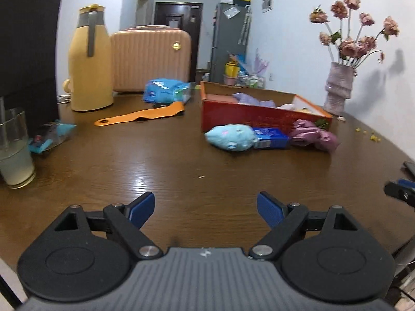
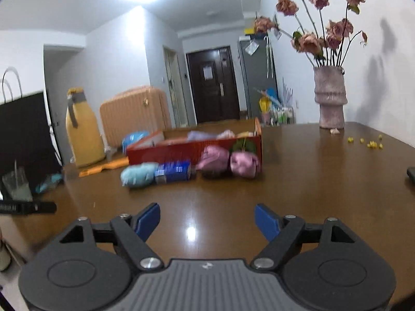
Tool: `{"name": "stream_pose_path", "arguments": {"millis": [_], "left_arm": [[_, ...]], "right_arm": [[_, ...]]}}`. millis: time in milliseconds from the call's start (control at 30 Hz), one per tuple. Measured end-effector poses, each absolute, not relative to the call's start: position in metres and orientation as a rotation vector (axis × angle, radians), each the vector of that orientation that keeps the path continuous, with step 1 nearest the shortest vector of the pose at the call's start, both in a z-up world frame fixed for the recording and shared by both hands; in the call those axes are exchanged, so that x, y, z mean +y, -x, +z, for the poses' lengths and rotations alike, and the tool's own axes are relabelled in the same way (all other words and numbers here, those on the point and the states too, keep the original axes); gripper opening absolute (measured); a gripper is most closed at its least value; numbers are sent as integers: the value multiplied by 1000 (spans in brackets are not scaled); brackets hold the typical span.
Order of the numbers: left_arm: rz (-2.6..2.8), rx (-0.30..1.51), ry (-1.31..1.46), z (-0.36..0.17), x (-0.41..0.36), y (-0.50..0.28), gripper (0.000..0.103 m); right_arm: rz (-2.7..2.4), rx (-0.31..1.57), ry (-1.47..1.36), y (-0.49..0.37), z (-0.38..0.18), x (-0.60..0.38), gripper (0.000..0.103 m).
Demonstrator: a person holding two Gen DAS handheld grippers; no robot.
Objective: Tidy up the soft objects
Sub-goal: 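Move both grippers to the light blue plush and grasp it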
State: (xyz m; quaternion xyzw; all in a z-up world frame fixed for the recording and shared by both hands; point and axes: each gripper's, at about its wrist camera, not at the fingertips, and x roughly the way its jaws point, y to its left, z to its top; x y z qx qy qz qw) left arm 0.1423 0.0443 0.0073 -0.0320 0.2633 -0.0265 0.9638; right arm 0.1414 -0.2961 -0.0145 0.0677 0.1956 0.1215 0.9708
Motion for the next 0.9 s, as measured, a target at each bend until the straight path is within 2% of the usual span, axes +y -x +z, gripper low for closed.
{"name": "stream_pose_path", "arguments": {"millis": [267,367,467,600,700,767,867,900], "left_arm": [[-87,540,81,6,41,-163,88],[-117,546,94,4,38,-182,88],[-144,538,99,6,38,-207,87],[-170,541,103,9,45,-259,81],[-215,573,141,7,56,-307,73],[-265,612,178,2,63,-339,71],[-330,662,226,-7,72,-379,68],[-344,684,246,-10,73,-388,64]], "right_arm": [[267,417,-124,-148,-16,-276,78],[291,430,-119,-160,-13,-268,69],[315,446,-123,-178,-10,-260,65],[386,470,-145,-219,-7,-241,63],[430,503,-163,-259,-10,-218,56],[452,526,-175,-287,-11,-199,48],[482,554,-214,-324,-13,-176,43],[493,563,-221,-334,-14,-169,41]]}}
